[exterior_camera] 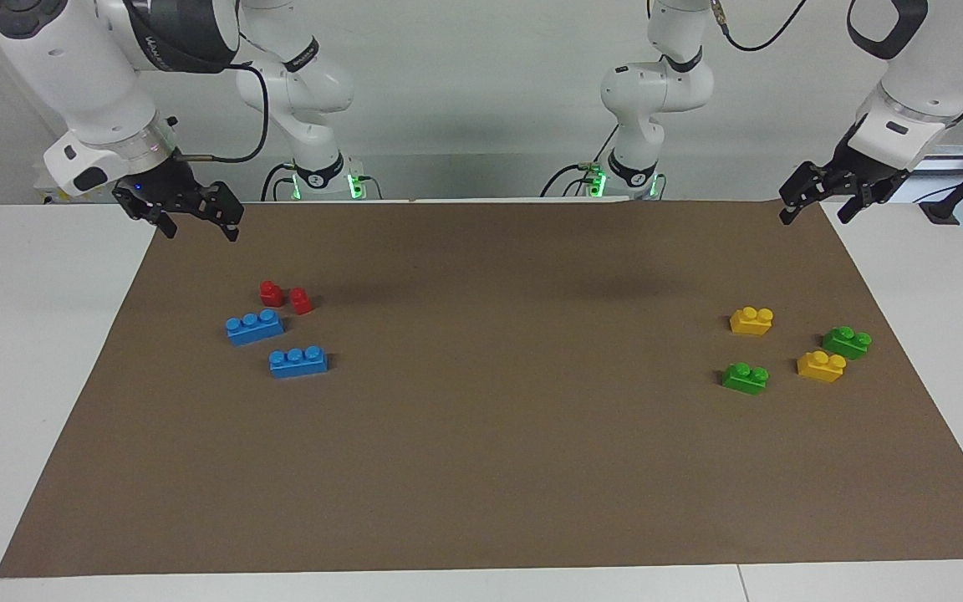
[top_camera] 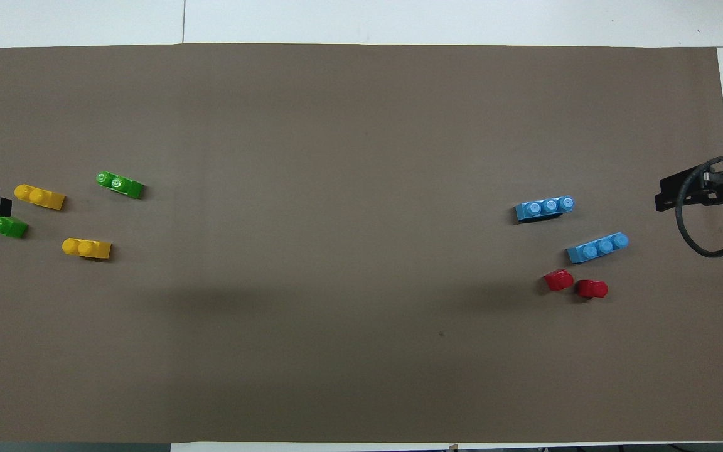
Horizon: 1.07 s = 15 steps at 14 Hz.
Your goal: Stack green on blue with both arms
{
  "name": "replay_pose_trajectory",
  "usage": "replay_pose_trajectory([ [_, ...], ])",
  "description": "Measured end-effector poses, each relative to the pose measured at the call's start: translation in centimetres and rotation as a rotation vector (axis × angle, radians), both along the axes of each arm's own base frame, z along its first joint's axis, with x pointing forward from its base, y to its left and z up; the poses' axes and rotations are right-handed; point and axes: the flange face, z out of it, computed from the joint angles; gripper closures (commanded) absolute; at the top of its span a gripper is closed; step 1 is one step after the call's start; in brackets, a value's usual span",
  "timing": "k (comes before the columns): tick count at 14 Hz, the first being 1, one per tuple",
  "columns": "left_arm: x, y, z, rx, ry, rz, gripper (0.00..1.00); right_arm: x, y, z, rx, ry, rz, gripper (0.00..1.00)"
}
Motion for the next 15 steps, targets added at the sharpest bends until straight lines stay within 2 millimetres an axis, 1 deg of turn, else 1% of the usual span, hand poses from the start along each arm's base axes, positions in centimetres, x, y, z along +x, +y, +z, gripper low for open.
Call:
replay_pose_trajectory([
  [11,0.00,-0.04,0.02,0.000,0.000,0.004,0.00,0.00,0.00,0.00,0.000,0.000,0.000,0.00],
  [15,0.01,-0.08,-0.08,0.001,0.004,0.113,0.00,0.01,0.27,0.00,0.000,0.000,0.006,0.00],
])
